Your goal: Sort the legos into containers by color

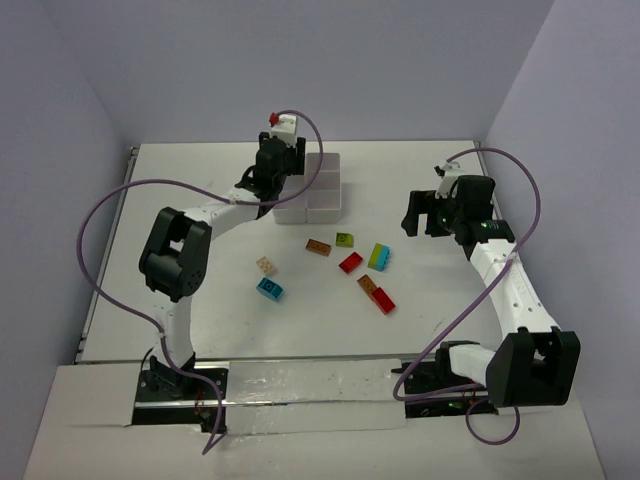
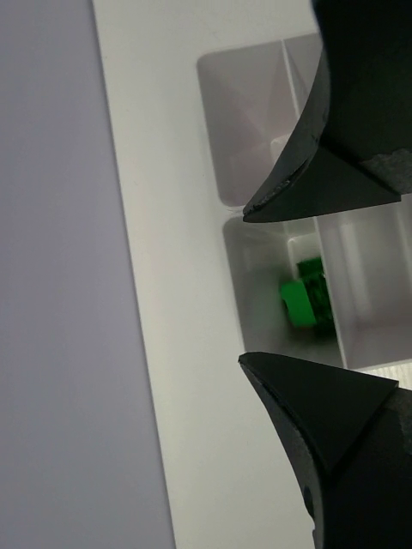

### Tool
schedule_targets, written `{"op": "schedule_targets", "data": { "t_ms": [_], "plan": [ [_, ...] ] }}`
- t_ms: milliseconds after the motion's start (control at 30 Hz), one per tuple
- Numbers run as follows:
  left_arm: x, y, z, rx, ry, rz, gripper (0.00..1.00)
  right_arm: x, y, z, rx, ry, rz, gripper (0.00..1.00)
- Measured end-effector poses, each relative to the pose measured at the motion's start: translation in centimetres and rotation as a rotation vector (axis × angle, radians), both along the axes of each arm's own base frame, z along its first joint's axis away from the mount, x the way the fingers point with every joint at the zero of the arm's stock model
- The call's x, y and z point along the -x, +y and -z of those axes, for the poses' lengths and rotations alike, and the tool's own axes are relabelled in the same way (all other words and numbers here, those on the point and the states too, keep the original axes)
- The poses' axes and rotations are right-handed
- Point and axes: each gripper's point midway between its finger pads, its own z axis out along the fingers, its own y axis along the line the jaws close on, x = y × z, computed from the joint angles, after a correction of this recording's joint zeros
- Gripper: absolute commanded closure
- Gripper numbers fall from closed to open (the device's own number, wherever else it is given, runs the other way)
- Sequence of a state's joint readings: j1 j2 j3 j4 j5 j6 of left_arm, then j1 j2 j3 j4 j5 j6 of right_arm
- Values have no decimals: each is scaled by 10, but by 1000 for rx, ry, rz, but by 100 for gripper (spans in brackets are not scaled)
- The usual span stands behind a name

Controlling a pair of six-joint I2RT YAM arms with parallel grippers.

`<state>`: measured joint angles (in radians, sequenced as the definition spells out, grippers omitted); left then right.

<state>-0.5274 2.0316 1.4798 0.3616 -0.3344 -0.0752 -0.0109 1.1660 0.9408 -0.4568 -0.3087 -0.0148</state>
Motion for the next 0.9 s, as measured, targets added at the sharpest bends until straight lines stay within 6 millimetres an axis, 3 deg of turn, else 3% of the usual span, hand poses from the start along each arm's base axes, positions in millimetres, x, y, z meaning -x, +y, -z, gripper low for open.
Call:
{"op": "schedule_targets", "data": {
  "t_ms": [100,200,267,333,433,533,767,900],
  "plan": [
    [12,2,-4,-15,32,28,28,0,0,0,0,0,0,0],
    [37,1,-20,-58,71,144,23,0,1,0,-2,1,-3,0],
    [64,1,-36,-123,98,278,17,0,2,0,-6,0,-7,0],
    [96,4,-48,-189,117,411,17,1,3,0,-10,0,-12,0],
    [151,13,-51,-259,163,587,17,1,4,-1,-15,0,-20,0],
    [195,20,-30,-337,243,741,14,1,5,-1,-18,0,-23,0],
    [305,62,76,-594,507,1164,11,2,8,-1,-29,1,-36,0],
    [326,71,88,-662,510,1305,11,2,9,-1,-33,2,-40,0]
  ]
}}
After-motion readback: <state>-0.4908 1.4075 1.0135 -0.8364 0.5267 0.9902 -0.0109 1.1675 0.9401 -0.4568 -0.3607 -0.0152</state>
